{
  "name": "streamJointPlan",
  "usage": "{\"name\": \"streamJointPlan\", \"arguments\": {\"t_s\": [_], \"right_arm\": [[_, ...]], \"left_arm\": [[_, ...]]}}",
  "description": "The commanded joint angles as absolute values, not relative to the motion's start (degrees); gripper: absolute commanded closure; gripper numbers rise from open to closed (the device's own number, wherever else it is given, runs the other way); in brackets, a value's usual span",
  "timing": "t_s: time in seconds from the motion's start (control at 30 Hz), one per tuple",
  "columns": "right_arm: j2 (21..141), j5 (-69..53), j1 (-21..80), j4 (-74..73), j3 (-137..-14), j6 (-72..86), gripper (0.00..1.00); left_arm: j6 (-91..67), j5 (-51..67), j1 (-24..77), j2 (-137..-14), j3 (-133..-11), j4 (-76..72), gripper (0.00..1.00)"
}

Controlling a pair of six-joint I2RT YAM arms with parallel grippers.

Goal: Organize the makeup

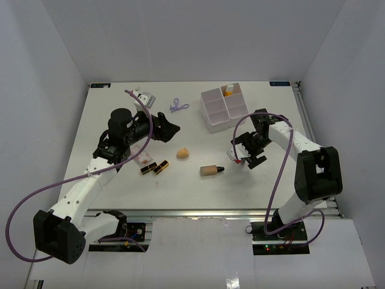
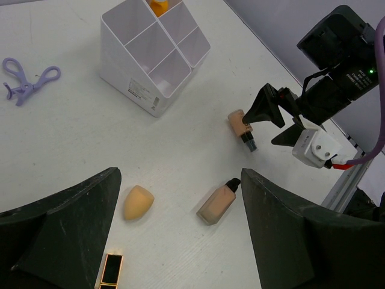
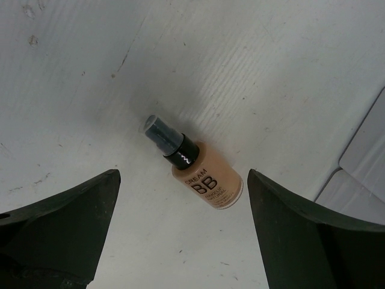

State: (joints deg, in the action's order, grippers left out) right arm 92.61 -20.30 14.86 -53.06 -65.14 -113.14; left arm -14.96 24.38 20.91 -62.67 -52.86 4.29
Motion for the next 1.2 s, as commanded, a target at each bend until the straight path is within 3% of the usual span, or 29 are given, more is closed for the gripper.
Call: {"name": "streamJointPlan", "arguments": {"t_s": [0.0, 0.8, 1.17], "right_arm": [[94.75, -16.49, 15.76, -51.3, -67.82, -121.0, 0.08], [100.56, -10.43, 18.02, -43.48, -65.73, -120.21, 0.22], [102.09, -9.16, 18.3, -42.6, -66.69, -111.98, 0.35]], "left_arm": [[-14.24, 23.79, 20.33, -60.91, -52.3, 3.81, 0.08], [-14.33, 24.61, 19.78, -62.23, -51.68, 2.98, 0.08], [-14.48, 25.14, 19.75, -62.23, -51.59, 2.81, 0.08]]}}
